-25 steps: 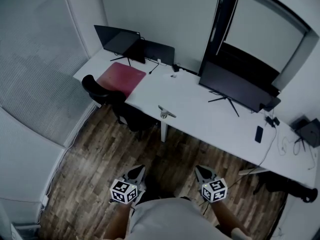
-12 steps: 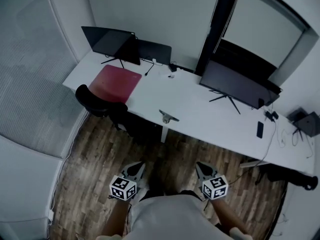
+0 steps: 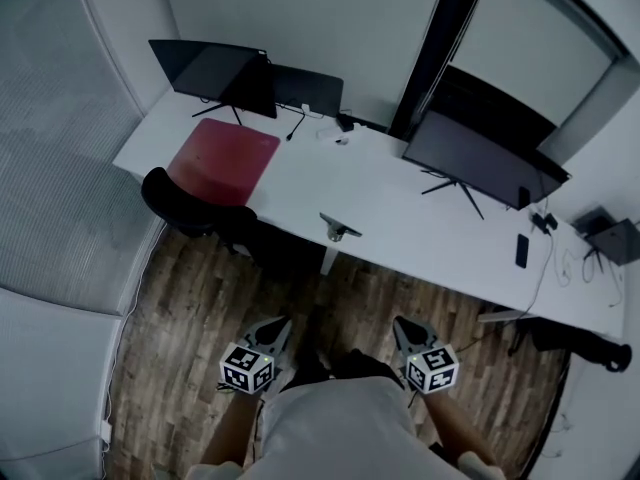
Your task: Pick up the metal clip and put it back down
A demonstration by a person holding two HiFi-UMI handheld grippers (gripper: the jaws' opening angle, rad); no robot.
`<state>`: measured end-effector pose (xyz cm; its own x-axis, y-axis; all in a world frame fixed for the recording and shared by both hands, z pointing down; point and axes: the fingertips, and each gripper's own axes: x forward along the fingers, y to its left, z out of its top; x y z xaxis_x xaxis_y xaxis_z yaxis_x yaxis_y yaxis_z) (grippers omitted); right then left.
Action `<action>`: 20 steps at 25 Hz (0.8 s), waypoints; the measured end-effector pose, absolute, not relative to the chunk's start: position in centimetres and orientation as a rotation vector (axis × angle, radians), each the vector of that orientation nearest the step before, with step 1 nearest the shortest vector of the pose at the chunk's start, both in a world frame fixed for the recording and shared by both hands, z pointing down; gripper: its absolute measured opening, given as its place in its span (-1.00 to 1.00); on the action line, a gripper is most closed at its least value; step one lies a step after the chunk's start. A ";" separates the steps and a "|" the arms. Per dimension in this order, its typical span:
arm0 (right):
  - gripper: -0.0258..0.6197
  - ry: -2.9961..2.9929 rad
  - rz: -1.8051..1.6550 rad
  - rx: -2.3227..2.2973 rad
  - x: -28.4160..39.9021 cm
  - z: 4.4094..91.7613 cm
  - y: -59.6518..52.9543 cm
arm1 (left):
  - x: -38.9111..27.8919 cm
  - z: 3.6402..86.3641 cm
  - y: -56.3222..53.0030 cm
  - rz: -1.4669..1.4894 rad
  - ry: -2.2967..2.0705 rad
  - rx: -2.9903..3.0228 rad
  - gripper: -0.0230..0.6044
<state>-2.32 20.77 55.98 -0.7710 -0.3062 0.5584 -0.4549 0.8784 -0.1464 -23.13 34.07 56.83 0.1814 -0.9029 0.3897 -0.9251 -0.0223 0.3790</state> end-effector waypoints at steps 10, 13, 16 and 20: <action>-0.81 -2.511 0.420 0.514 -3.8 57.2 17.2 | -22.9 58.1 30.6 0.090 -1.685 1.880 -0.82; -0.81 -2.515 0.420 0.472 -4.5 57.3 15.2 | -22.8 58.1 28.7 0.102 -1.691 1.863 -0.82; -0.81 -2.512 0.417 0.421 -5.4 57.5 12.8 | -22.8 58.1 26.4 0.101 -1.704 1.838 -0.82; -0.81 -2.503 0.427 0.361 -6.1 58.2 9.4 | -22.6 58.5 23.3 0.099 -1.720 1.797 -0.82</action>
